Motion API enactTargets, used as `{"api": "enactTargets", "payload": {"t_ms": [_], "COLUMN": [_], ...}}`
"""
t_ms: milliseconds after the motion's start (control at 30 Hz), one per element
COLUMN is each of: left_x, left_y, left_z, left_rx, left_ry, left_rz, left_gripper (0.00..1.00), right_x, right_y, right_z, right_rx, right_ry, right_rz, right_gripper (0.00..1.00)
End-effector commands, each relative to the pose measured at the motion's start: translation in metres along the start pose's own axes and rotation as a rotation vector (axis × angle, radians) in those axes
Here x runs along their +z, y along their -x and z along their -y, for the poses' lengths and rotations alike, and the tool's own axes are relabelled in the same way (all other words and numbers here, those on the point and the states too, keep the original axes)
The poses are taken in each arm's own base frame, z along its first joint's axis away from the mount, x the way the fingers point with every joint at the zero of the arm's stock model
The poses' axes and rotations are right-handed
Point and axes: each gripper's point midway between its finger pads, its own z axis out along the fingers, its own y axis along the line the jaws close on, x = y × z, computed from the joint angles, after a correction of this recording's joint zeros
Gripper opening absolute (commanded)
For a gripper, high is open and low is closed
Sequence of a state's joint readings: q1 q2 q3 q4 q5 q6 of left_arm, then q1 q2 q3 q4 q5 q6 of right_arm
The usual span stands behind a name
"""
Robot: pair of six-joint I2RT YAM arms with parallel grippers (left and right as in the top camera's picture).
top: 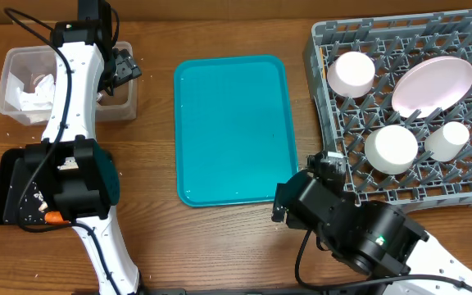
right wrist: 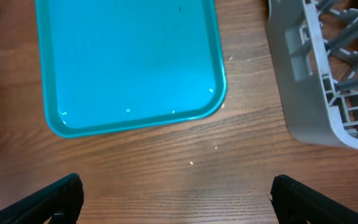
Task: Sort waste into correct bins and load items into the dishwasher rack
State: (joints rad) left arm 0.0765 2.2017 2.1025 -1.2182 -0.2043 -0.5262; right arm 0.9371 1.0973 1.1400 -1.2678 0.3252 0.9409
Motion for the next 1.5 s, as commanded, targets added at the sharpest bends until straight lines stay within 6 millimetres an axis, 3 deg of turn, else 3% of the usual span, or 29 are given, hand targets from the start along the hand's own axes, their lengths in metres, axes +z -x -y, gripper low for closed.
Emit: {"api": "enactTargets", "payload": {"t_ms": [0, 267, 500, 767, 1033, 1233, 1467], "left_x": [-0.008, -0.008, -0.008, -0.008, -0.008, -0.008, -0.008], "left_y": [0.006, 0.006, 0.006, 0.006, 0.006, 0.006, 0.006], "left_z": [0.002, 0.002, 0.002, 0.001, 0.001, 0.002, 0.002], "left_rx": [-0.031, -0.031, -0.031, -0.031, -0.031, -0.031, -0.031], "left_ry": [-0.017, -0.017, -0.017, -0.016, -0.016, -0.017, -0.017], "left_rz": [0.021, 0.021, 0.021, 0.021, 0.021, 0.021, 0.021], "left_gripper": [1.0, 1.0, 1.0, 1.0, 1.0, 1.0, 1.0], "right_x": [0.001, -0.005, -0.02, -0.008, -0.001, 0.002, 0.02], "right_y": [-0.009, -0.008, 0.022, 0.06, 0.081, 0.072, 0.064], "right_z": [0.004, 0.005, -0.003, -0.007, 0.044, 0.078, 0.097], "right_rx": [0.007, 0.035, 0.062, -0.061, -0.011, 0.023, 0.029], "right_ry": [-0.013, 0.008, 0.106, 0.382, 0.503, 0.492, 0.482], "right_rz": [-0.039, -0.028, 0.12, 0.198, 0.546, 0.787, 0.944], "right_gripper": [1.0, 1.0, 1.0, 1.0, 1.0, 1.0, 1.0]}}
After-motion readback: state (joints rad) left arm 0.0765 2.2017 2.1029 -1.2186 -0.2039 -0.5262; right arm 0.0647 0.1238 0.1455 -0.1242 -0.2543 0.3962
